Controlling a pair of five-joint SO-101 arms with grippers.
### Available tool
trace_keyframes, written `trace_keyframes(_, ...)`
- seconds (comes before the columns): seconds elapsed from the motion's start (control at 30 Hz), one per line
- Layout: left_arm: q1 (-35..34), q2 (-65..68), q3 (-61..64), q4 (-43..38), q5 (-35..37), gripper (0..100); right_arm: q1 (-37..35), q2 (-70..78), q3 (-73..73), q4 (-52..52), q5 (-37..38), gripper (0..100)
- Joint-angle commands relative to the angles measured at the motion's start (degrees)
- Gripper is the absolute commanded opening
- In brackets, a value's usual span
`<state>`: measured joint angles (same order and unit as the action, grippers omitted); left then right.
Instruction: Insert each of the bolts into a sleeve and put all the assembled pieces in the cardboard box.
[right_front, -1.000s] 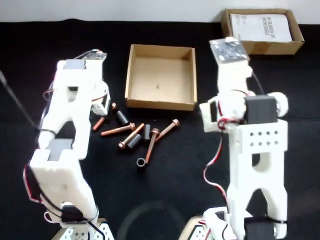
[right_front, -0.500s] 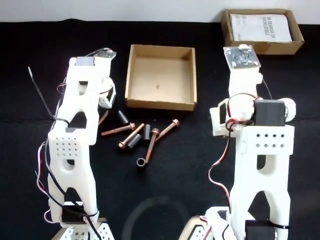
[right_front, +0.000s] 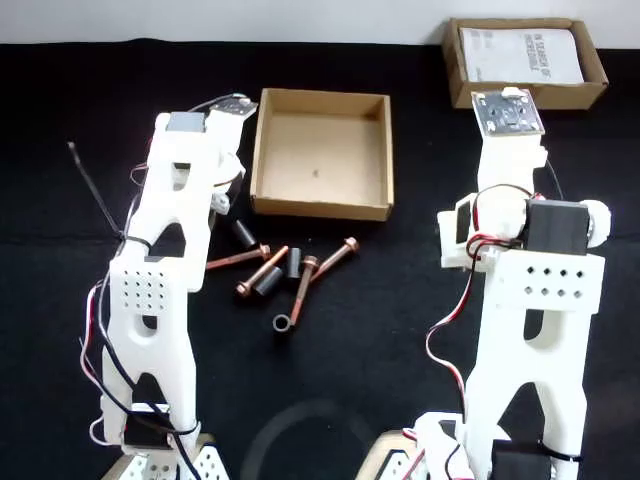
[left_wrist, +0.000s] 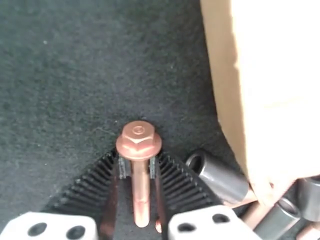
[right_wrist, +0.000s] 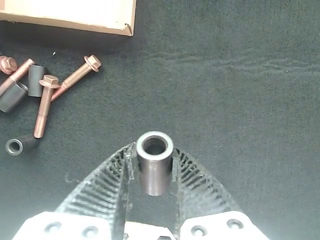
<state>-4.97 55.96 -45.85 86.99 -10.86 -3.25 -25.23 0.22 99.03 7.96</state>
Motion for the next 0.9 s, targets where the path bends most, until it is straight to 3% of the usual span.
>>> trace_keyframes(0.0, -0.40, 0.31, -1.71, 0.62, -0.88, 1, 0.66, -1.89, -0.31, -1.63, 0.62, 0.8)
trace_keyframes(0.37, 0.66, -4.35, -10.07, 13.71, -0.79, 1, -2.51, -1.98, 4.53, -7.96, 0.62, 0.8)
trace_keyframes(0.57, 0.92, -15.34, -11.56, 13.89, 2.64, 1, -5.67, -2.15, 8.22, -13.93, 0.09, 0.8)
trace_keyframes(0.87, 3.47, -35.65, -2.95, 14.15, 9.76, 1, -13.67, -2.59, 13.58, -24.13, -13.54, 0.8)
